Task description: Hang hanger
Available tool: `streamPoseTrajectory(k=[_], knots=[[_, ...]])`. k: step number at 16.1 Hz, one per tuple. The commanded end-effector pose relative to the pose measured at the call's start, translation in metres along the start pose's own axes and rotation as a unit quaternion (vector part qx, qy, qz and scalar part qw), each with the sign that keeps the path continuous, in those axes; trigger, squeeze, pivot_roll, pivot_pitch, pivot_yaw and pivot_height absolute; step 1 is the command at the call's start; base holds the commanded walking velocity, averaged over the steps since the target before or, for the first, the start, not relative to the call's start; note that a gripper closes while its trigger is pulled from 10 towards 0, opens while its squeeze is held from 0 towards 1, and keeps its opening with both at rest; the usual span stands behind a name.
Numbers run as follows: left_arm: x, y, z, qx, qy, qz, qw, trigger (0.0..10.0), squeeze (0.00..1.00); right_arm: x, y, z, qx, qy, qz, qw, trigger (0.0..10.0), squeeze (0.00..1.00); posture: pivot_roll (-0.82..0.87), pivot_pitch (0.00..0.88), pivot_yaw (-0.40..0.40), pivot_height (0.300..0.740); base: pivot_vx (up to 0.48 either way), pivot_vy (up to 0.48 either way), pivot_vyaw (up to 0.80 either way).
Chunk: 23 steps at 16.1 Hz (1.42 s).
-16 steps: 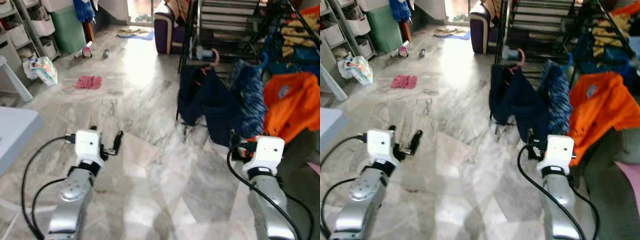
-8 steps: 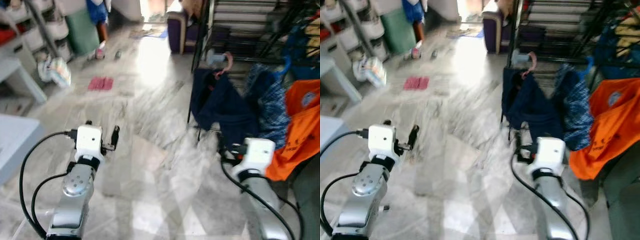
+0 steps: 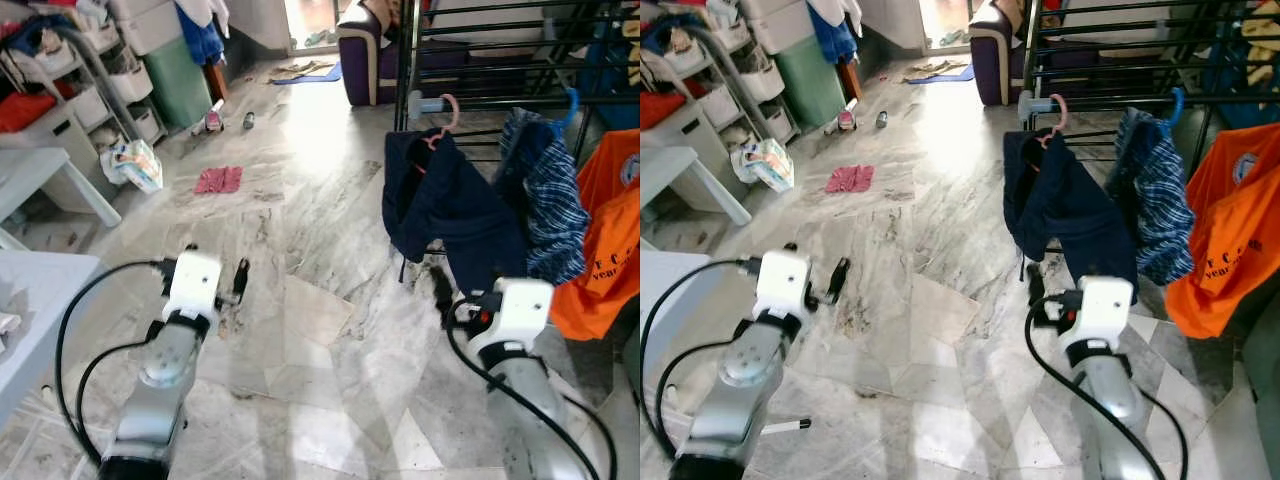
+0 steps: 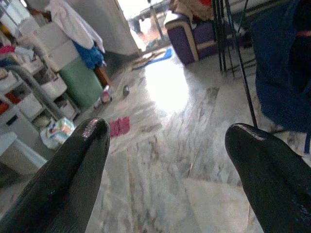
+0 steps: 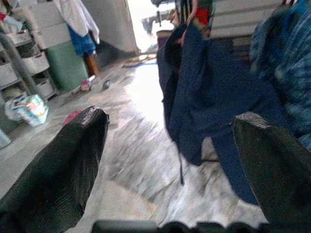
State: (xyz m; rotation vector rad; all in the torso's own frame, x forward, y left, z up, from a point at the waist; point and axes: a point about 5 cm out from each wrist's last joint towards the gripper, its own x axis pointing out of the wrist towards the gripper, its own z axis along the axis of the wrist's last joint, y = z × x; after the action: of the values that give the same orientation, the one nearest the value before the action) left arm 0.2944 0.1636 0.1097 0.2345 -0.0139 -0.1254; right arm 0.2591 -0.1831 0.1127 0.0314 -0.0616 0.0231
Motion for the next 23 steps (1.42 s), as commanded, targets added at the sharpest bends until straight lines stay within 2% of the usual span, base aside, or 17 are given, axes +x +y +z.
streamPoseTrajectory(k=[1,2,6,8,11,16,20,23], knots=[[0.002,-0.003,-0.004,-0.002,0.006,-0.001,1.0,10.0,0.0,-0.004,0.002,0.008,-0.002,-0.013,-0.001,1.0,10.0,0.0,-0.15,0.059,0.151,0.74,0.0,0.0,0.0],[0.002,-0.005,-0.001,-0.012,-0.001,-0.003,1.0,10.0,0.0,-0.011,0.002,0.008,-0.009,-0.009,0.005,1.0,10.0,0.0,-0.16,0.069,0.139,0.74,0.0,0.0,0.0],[0.0,-0.004,-0.01,-0.03,0.012,0.012,0.999,10.0,0.0,-0.022,0.004,0.002,-0.018,0.011,0.024,0.999,10.0,0.0,-0.18,0.087,0.112,0.74,0.148,0.0,0.24],[0.001,-0.007,-0.011,-0.04,0.014,0.018,0.999,10.0,0.0,-0.019,0.004,0.006,-0.028,0.005,0.024,0.999,10.0,0.0,-0.19,0.084,0.118,0.74,0.369,0.0,0.63],[0.005,-0.015,-0.006,-0.047,0.005,0.004,0.999,10.0,0.0,-0.015,0.003,0.008,-0.031,-0.002,0.007,1.0,10.0,0.0,-0.18,0.067,0.122,0.74,0.41,0.0,0.0],[0.01,-0.01,-0.004,-0.047,0.0,0.007,0.999,10.0,0.0,-0.017,0.01,0.003,-0.046,0.004,-0.01,0.999,10.0,0.0,-0.16,0.073,0.094,0.74,0.427,0.0,0.0],[0.011,-0.019,-0.002,-0.066,-0.002,0.003,0.998,10.0,0.0,-0.011,0.002,0.003,-0.058,0.003,-0.026,0.998,10.0,0.0,-0.15,0.077,0.091,0.74,0.301,0.0,0.0],[0.015,-0.028,0.004,-0.084,-0.019,0.017,0.996,10.0,0.0,-0.002,-0.002,0.009,-0.083,0.002,-0.004,0.997,10.0,0.0,-0.14,0.061,-0.007,0.74,0.0,0.0,0.0]])
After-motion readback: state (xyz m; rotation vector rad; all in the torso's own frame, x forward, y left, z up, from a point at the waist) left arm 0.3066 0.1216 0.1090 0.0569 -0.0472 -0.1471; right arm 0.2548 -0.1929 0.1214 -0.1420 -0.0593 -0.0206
